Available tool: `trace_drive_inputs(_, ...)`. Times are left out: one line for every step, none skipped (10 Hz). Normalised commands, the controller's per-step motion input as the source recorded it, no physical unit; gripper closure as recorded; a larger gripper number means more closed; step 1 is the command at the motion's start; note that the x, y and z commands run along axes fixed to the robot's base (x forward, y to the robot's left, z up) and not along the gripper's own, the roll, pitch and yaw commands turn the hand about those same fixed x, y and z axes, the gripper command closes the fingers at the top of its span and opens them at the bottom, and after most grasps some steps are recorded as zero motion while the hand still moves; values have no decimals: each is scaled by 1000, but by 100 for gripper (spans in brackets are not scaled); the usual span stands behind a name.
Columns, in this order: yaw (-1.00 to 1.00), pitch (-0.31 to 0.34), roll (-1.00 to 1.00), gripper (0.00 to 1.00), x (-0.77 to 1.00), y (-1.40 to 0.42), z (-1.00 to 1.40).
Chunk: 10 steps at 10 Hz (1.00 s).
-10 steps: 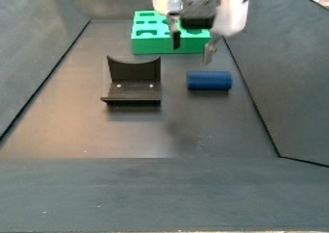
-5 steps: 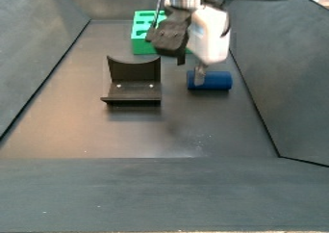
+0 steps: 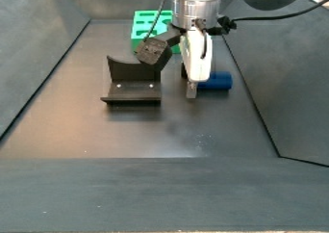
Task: Pick up the oval object. Move up. Place the oval object on the fixture. Regrasp the oval object. Move to above the board. Insert the oval object.
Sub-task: Pick up the oval object.
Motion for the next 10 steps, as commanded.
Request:
trace_drive_inputs(-1000, 0, 29, 0, -20, 0, -411)
trace_drive_inputs(-817, 0, 64, 0, -297, 0, 40)
trace_drive_inputs(-691, 0, 50, 0, -426, -11, 237)
trace_drive_inputs(-563, -76, 16, 0, -514, 0, 109)
trace_drive_inputs(0, 0, -7, 0, 0, 0, 0)
trace_drive_inputs(0, 0, -69, 0, 0, 0, -443)
trace_drive_inputs(0, -83, -87, 0, -114, 0, -586)
trace_drive_inputs(0, 17, 0, 0, 0, 0, 0)
trace_drive_inputs(0, 4, 0, 0, 9, 0, 0)
trace_drive_inputs(0, 0, 0, 100, 0, 0, 0)
